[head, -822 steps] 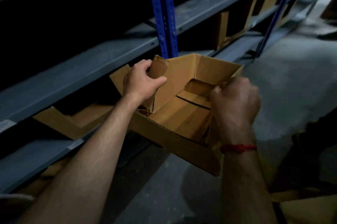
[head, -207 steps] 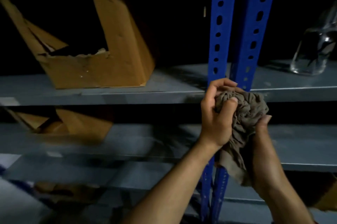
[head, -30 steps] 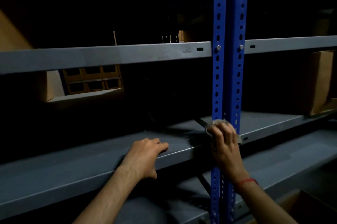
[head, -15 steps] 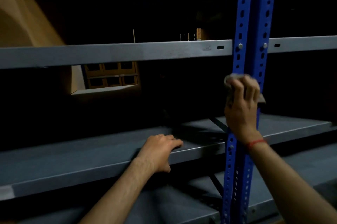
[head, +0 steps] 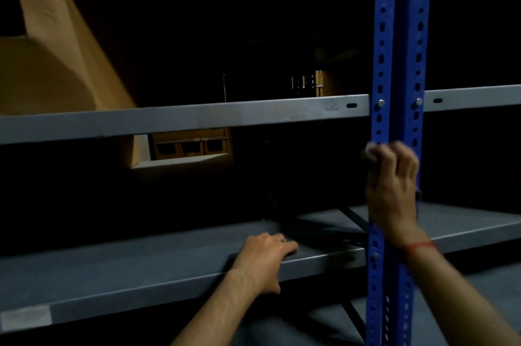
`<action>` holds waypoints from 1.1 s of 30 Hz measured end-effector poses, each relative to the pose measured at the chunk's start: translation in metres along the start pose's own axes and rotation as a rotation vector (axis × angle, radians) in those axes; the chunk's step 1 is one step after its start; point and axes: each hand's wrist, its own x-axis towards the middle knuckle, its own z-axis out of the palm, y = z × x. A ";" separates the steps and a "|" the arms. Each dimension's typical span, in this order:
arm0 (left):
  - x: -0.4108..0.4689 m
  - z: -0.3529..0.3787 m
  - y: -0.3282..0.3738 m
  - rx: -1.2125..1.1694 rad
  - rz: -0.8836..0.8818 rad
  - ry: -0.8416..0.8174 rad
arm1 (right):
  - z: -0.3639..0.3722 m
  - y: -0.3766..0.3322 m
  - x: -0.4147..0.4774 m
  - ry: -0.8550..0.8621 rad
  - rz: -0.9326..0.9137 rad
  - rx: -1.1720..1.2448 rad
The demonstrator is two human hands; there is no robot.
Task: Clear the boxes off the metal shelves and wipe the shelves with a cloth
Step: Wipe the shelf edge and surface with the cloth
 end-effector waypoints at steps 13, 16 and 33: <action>-0.007 -0.001 -0.001 -0.053 0.023 0.014 | -0.001 -0.007 -0.066 -0.087 0.077 -0.031; -0.008 -0.004 0.000 -0.053 0.024 -0.002 | -0.006 -0.001 -0.135 -0.188 0.029 -0.037; -0.002 0.003 -0.003 -0.022 0.026 0.051 | 0.002 -0.009 0.030 0.010 0.004 -0.087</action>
